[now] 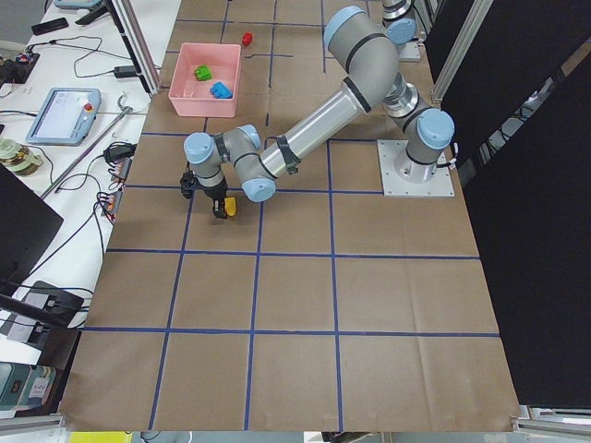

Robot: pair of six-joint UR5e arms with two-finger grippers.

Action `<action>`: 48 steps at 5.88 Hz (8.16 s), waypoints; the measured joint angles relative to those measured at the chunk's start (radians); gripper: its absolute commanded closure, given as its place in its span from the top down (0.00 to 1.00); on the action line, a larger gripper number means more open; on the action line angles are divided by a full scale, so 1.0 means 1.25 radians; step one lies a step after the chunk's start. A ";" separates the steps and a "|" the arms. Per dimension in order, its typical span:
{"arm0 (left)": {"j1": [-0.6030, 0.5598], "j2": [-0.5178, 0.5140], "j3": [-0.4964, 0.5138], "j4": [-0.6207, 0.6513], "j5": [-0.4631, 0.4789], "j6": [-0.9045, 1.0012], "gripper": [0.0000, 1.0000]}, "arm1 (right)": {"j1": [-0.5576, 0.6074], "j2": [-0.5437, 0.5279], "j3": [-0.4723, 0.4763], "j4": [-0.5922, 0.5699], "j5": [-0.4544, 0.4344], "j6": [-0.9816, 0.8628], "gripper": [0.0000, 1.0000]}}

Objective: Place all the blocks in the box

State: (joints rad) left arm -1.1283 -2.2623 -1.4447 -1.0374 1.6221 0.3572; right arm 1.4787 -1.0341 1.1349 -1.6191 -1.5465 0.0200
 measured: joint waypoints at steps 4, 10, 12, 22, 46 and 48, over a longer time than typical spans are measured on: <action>-0.102 0.089 0.036 -0.068 -0.140 -0.008 0.00 | -0.023 0.100 0.029 -0.021 -0.006 0.154 1.00; -0.475 -0.003 0.221 0.005 -0.097 -0.313 1.00 | -0.060 0.164 0.128 -0.164 0.006 0.158 0.99; -0.501 0.015 0.222 -0.043 -0.091 -0.317 1.00 | -0.058 0.173 0.137 -0.160 0.007 0.159 0.85; -0.399 0.431 0.047 -0.455 -0.012 -0.307 1.00 | -0.006 0.089 -0.063 -0.046 0.037 0.150 0.31; -0.394 0.458 0.041 -0.466 -0.036 -0.315 1.00 | 0.115 -0.390 0.340 0.005 -0.029 0.070 1.00; -0.394 0.458 0.042 -0.465 -0.038 -0.315 1.00 | 0.116 -0.401 0.346 0.007 -0.036 0.070 1.00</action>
State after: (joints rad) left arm -1.6210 -1.6904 -1.3919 -1.6187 1.5743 -0.0368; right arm 1.6238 -1.5357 1.5668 -1.6107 -1.5916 0.1069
